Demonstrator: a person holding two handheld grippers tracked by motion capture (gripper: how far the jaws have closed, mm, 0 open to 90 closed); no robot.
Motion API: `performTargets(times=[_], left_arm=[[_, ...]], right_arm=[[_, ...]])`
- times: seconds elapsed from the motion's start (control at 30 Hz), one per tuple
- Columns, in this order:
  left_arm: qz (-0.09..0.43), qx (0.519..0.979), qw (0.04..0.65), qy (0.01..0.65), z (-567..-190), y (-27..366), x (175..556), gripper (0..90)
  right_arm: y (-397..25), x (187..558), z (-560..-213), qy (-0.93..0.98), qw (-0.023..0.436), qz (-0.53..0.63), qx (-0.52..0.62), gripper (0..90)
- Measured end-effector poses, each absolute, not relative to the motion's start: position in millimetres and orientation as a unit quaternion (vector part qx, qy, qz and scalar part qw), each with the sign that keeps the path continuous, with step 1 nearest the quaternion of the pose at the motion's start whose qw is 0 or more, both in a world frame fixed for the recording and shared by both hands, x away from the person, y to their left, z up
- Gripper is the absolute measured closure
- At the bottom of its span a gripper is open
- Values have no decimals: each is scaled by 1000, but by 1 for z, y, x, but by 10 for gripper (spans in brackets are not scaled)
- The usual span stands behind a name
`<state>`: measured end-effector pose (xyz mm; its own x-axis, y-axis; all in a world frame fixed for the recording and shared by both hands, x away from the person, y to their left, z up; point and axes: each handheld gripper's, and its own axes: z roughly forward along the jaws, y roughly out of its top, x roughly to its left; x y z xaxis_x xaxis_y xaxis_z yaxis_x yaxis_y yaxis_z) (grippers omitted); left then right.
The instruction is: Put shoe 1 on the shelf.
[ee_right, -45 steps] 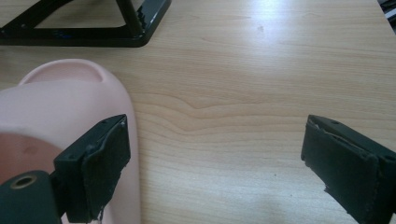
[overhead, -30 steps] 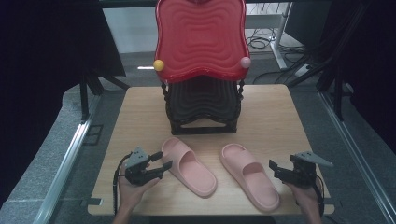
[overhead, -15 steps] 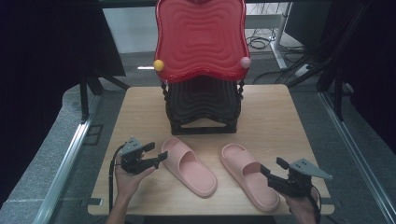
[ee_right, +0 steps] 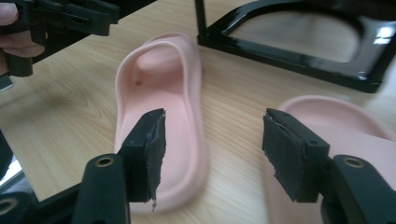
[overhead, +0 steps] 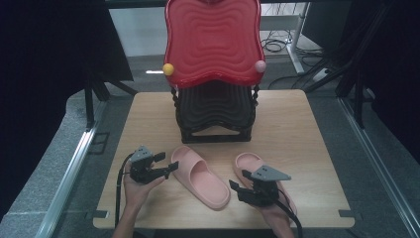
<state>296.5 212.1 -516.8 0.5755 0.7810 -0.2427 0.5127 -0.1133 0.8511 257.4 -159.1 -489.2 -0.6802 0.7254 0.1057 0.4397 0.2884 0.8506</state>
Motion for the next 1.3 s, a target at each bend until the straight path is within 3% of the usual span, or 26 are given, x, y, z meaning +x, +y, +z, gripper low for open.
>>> performTargets(times=[0.27,1.3], left_arm=[[134,730,502,443,-517,216,297,278],[136,720,509,451,-516,229,294,278]], right_arm=[[-123,275,-506,802,134,448,371,472],[-67,310,-525,813,128,419,383,597]])
